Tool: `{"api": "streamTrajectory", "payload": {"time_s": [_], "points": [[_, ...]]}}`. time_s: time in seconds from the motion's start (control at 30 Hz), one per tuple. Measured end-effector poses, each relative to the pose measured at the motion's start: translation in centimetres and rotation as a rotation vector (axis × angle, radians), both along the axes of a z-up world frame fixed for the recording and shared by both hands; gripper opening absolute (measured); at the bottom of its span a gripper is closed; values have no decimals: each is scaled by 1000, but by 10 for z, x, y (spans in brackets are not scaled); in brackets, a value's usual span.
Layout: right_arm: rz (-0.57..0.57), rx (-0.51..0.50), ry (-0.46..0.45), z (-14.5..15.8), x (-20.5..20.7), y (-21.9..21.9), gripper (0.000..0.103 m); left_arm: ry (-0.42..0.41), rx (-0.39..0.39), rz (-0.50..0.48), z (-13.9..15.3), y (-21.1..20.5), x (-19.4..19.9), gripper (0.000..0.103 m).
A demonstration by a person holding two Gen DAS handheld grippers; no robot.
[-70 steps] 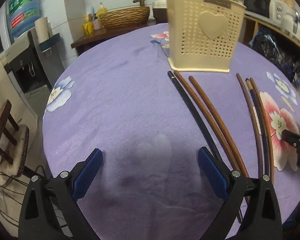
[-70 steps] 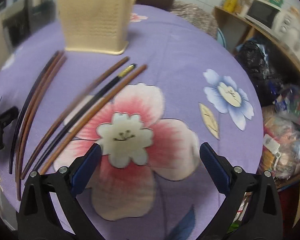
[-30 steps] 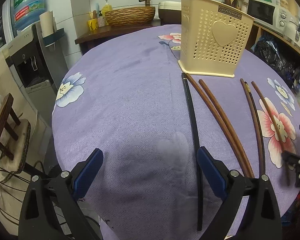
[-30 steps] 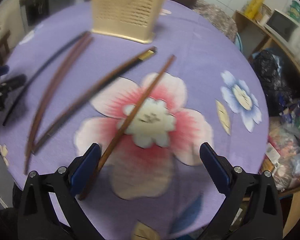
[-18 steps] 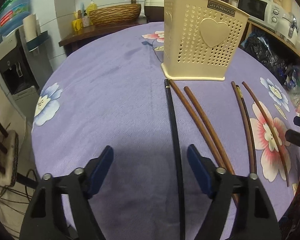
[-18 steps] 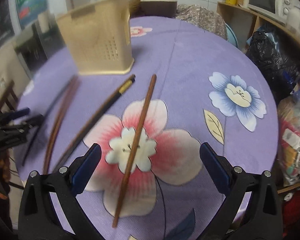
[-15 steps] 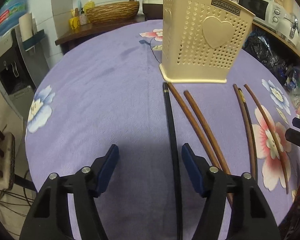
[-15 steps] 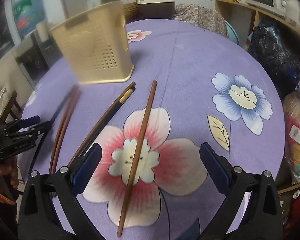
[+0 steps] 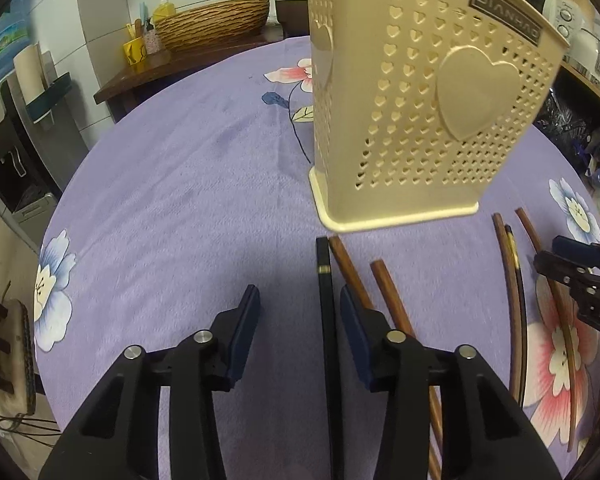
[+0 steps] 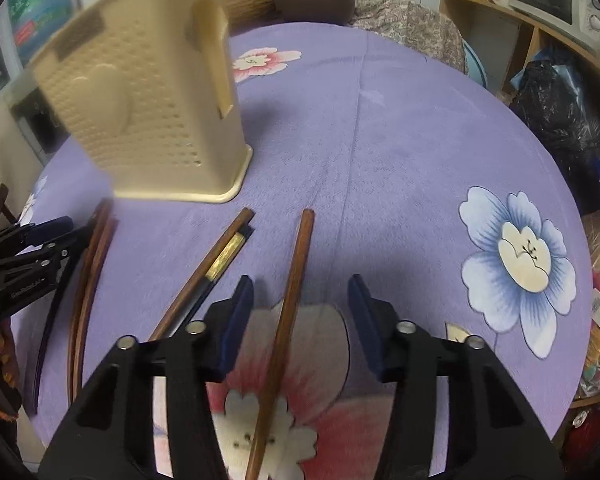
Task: Organize utensils
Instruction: 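Grasp a brown chopstick with the right tool while the left tool grasps a black chopstick, then lift both chopsticks upright and carry them over the cream basket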
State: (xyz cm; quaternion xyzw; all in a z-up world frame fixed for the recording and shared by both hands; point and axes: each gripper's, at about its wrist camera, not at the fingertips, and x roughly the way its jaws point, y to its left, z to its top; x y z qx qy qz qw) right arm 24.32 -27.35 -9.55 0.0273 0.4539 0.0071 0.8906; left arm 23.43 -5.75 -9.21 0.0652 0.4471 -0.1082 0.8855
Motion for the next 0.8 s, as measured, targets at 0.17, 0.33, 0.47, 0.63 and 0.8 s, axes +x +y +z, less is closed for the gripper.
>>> {"api": "streamTrajectory", "payload": {"time_s": [0.17,0.33,0.47,0.63,0.8], "points": [[-13,-49,-1,0,12,10,37,-8,9,5,1,-9,9,26],[-1,-53,-12,-2,14,16,16,-16,29,-7,2,-16,11,9],[6,-38,-18,-3,16,13,10,-19,28,-6,3,-15,9,9],[13,-9,-22,-2,14,10,10,-18,6,-7,4,-13,9,9],[20,32,-44,4,9,6,8,-34,-38,-5,10,-6,5,9]]}}
